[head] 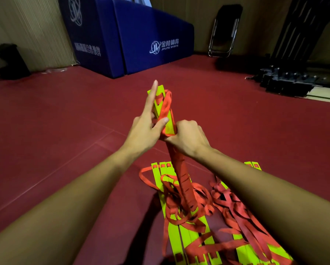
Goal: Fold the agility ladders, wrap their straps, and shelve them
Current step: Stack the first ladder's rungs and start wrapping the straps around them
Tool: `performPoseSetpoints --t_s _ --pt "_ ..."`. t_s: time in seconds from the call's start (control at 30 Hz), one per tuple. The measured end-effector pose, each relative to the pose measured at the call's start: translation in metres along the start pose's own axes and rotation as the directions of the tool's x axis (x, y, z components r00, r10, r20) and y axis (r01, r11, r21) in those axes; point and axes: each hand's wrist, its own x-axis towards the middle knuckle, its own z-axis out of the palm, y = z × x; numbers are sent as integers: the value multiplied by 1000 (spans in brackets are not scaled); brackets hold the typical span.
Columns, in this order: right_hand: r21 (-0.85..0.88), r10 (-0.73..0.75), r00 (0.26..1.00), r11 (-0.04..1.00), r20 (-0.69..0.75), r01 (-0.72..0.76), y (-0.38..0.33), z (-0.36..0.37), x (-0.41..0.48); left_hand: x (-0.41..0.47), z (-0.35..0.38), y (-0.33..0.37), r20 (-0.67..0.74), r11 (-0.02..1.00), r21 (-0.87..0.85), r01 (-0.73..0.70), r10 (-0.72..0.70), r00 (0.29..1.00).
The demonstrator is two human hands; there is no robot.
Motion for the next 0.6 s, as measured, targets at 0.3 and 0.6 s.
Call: performPoseSetpoints --t_s 0.3,0.6 --pt "161 -21 999 987 42 14 7 -8 7 7 9 -14 -102 954 -282 102 -135 986" --pt "344 -40 999 938 18 32 10 -9 15 5 12 -38 194 950 -235 208 -164 967"
